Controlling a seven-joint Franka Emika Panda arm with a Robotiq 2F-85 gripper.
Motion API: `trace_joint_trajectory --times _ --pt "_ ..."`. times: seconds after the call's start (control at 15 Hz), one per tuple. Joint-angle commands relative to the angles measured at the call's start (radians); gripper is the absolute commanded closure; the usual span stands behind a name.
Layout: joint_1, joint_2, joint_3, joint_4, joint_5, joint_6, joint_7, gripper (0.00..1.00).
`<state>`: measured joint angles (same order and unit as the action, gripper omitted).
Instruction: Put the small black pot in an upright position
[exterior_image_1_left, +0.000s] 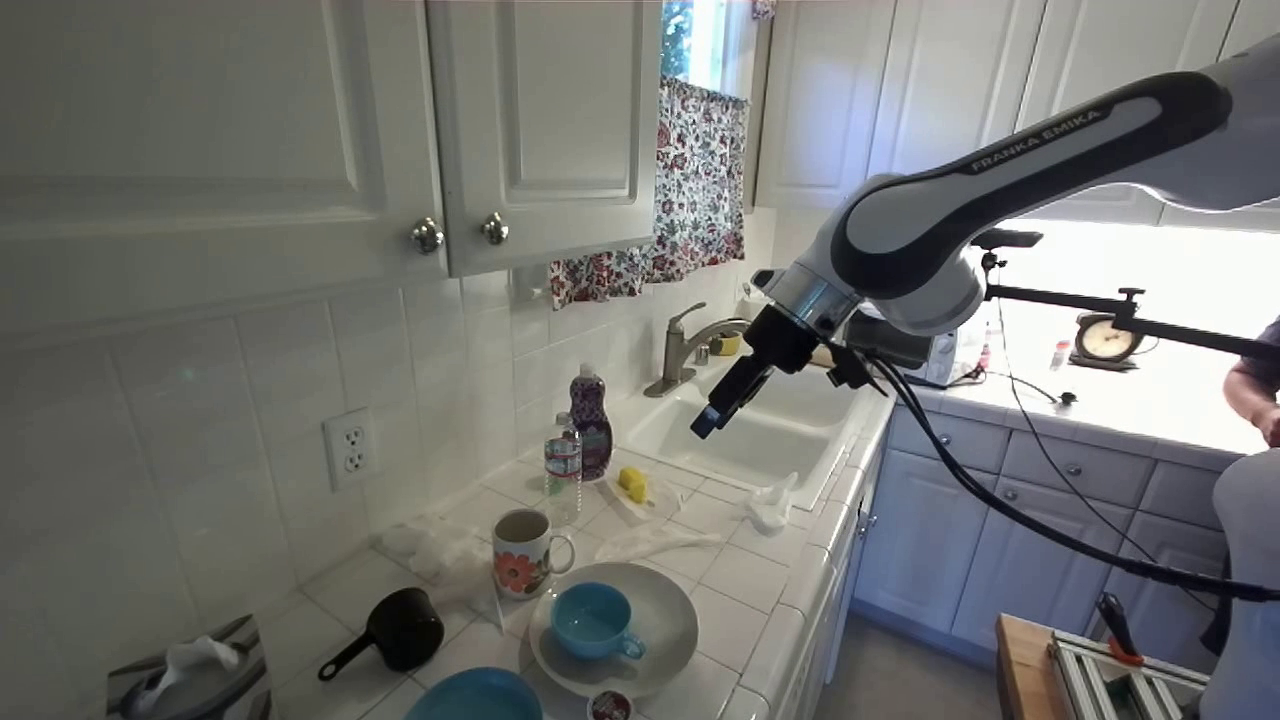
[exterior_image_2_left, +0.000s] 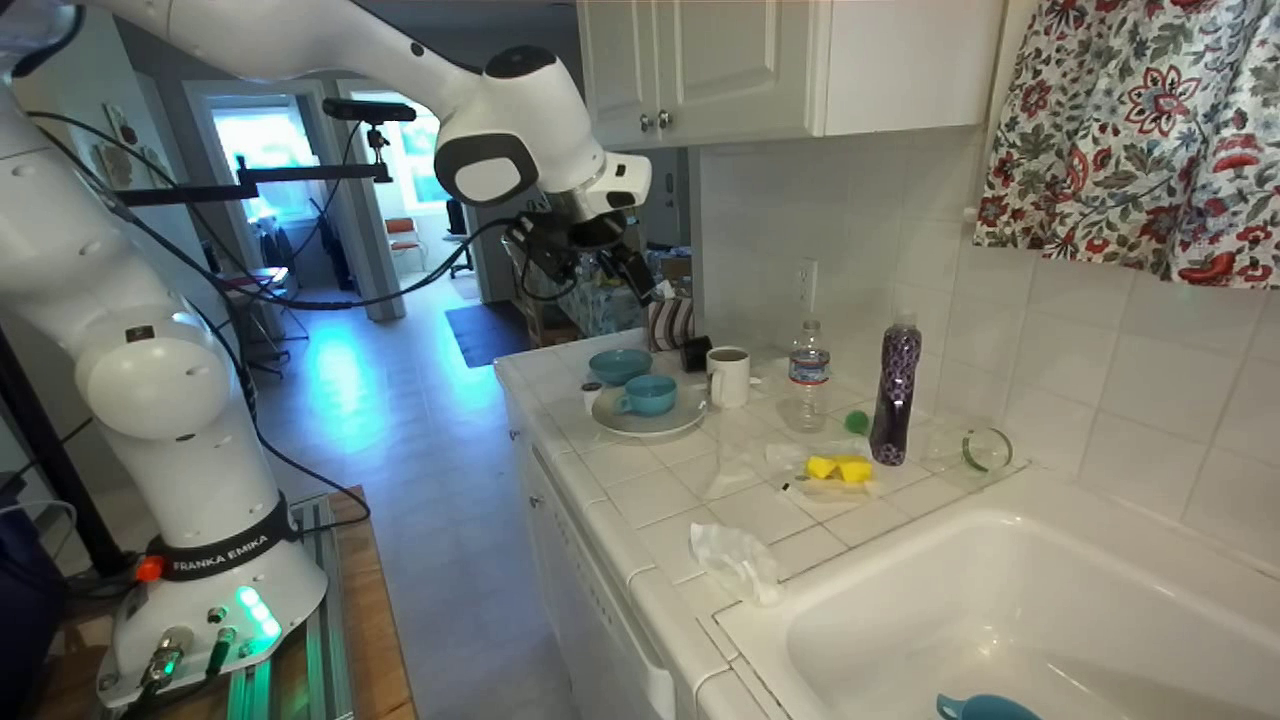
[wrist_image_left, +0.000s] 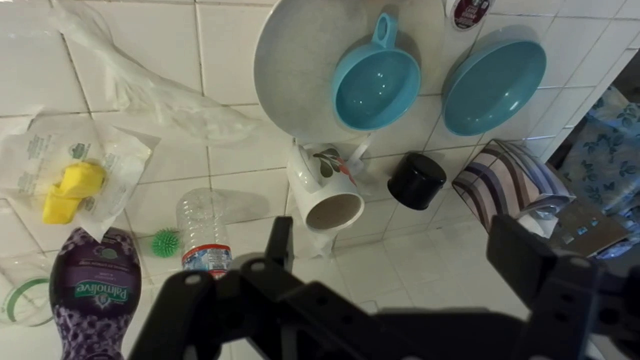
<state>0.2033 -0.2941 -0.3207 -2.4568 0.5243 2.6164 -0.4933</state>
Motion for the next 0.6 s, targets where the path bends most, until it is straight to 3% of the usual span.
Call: trace_joint_trajectory --times 0.0,0.2,0.33,0.53 --pt "0.091 0.116 -0.016 0.062 0.183 0.116 -0.117 0.00" --pt "0.168 0.232 -0.030 0.150 0.374 0.174 -0.236 0.00" --pt "0.181 0.319 -0.030 0.231 0.469 0.143 -0.278 0.00" --pt "0.155 0.449 -0.022 0.361 0.487 0.082 -0.270 0.00"
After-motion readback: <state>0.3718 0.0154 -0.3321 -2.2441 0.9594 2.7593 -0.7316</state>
